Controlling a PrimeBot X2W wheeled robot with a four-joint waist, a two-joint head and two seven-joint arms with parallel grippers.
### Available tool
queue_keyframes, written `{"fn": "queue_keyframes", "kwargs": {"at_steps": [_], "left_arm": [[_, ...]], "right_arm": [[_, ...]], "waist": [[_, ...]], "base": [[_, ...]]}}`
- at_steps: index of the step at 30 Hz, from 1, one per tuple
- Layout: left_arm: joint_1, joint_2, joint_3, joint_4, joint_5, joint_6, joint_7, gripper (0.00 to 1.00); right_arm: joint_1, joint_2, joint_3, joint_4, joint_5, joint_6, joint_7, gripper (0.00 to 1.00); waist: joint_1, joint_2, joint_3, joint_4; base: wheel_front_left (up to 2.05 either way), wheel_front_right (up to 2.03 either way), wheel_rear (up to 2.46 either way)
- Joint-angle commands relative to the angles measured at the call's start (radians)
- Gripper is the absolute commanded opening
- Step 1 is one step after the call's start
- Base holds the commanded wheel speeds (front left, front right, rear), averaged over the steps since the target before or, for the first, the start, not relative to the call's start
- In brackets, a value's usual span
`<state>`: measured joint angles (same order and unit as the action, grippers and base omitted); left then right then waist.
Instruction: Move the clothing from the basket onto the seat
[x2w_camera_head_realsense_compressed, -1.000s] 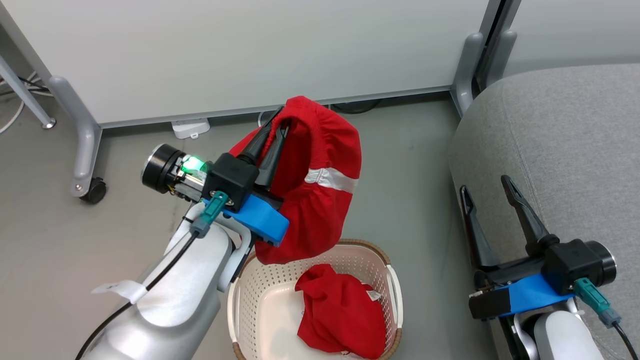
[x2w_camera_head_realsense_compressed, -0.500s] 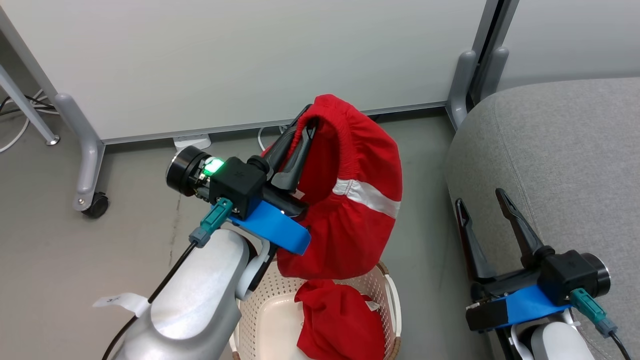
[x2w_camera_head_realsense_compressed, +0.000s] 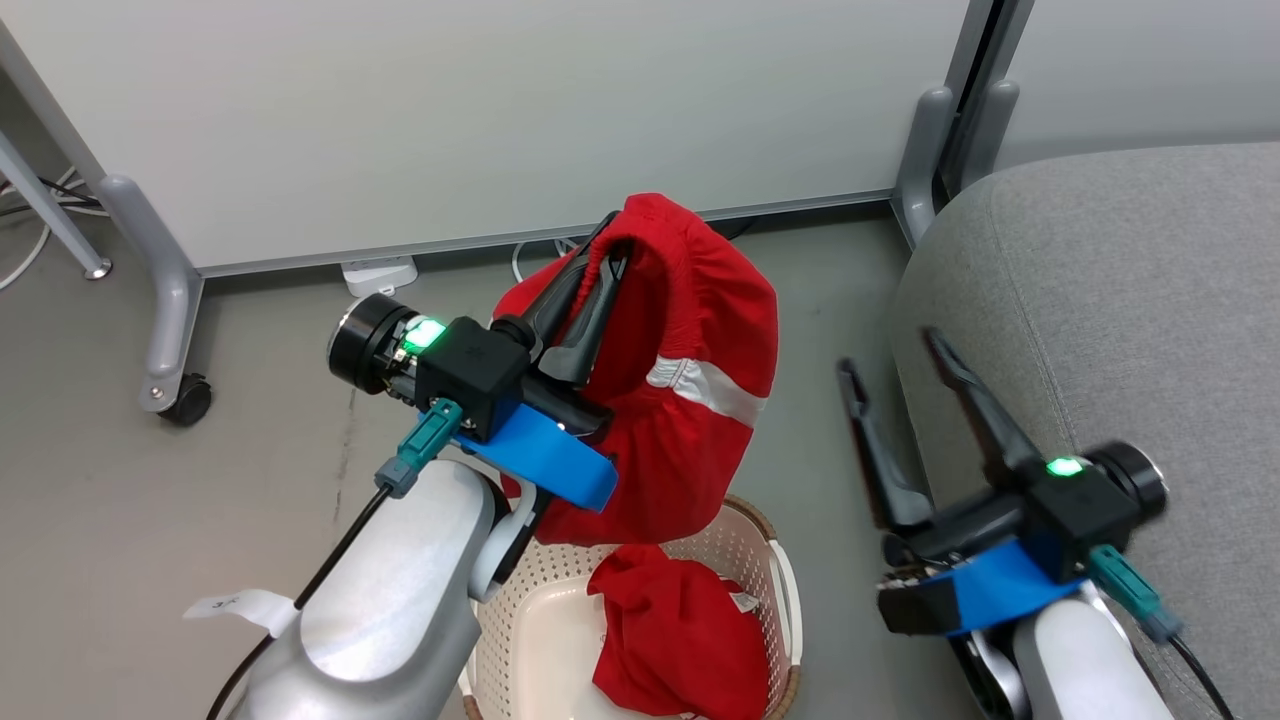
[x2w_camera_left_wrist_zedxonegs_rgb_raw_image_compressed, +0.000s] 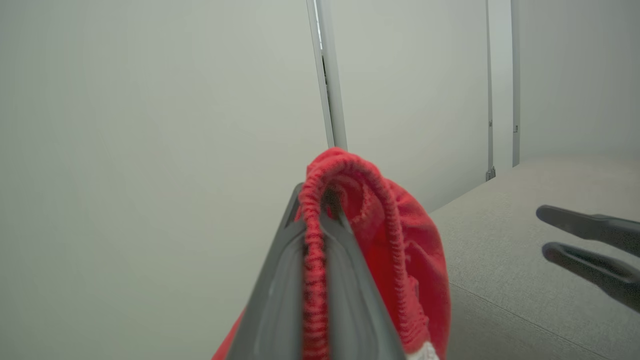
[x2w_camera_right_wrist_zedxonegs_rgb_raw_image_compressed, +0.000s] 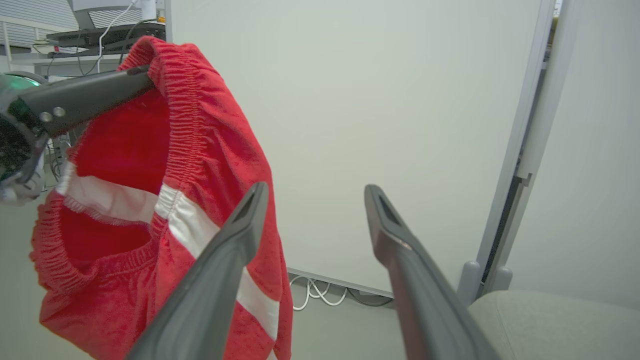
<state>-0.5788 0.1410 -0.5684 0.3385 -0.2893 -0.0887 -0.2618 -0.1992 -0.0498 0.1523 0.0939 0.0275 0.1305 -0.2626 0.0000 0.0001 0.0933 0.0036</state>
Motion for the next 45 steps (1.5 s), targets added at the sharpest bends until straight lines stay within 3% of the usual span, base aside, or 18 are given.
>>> {"fn": "queue_keyframes", "kwargs": {"at_steps": [1, 20, 29, 30, 31, 32, 45], "left_arm": [[0.001, -0.003, 0.005, 0.000, 0.006, -0.004, -0.005, 0.00], [-0.019, -0.054, -0.041, -0.011, 0.043, -0.031, -0.005, 0.00], [-0.019, -0.064, -0.061, -0.014, 0.044, -0.037, -0.005, 0.00], [-0.019, -0.065, -0.062, -0.015, 0.044, -0.037, -0.005, 0.00], [-0.018, -0.065, -0.062, -0.016, 0.044, -0.038, -0.005, 0.00], [-0.017, -0.066, -0.062, -0.016, 0.044, -0.038, -0.005, 0.00], [-0.010, -0.063, -0.054, -0.016, 0.052, -0.043, -0.005, 0.00]], "right_arm": [[-0.036, -0.020, 0.030, 0.005, -0.006, 0.000, -0.003, 1.00], [-0.344, -0.172, 0.340, 0.268, 0.097, 0.000, -0.003, 1.00], [-0.408, -0.184, 0.456, 0.351, 0.197, 0.000, -0.003, 1.00], [-0.412, -0.184, 0.463, 0.357, 0.210, 0.000, -0.003, 0.45], [-0.413, -0.183, 0.470, 0.364, 0.224, 0.000, -0.003, 0.08], [-0.415, -0.184, 0.476, 0.366, 0.231, 0.000, -0.003, 0.00], [-0.405, -0.191, 0.482, 0.354, 0.265, 0.000, -0.003, 0.00]], "waist": [[0.0000, -0.0001, 0.002, 0.002], [0.0000, -0.0001, 0.009, 0.046], [0.0000, -0.0001, 0.005, 0.054], [0.0000, -0.0001, 0.004, 0.055], [0.0000, -0.0001, 0.003, 0.055], [0.0000, -0.0001, 0.002, 0.055], [0.0000, -0.0001, 0.006, 0.053]], "base": [[0.00, 0.00, 0.00], [0.00, 0.00, 0.00], [0.00, 0.00, 0.00], [0.00, 0.00, 0.00], [0.00, 0.00, 0.00], [0.00, 0.00, 0.00], [0.00, 0.00, 0.00]]}}
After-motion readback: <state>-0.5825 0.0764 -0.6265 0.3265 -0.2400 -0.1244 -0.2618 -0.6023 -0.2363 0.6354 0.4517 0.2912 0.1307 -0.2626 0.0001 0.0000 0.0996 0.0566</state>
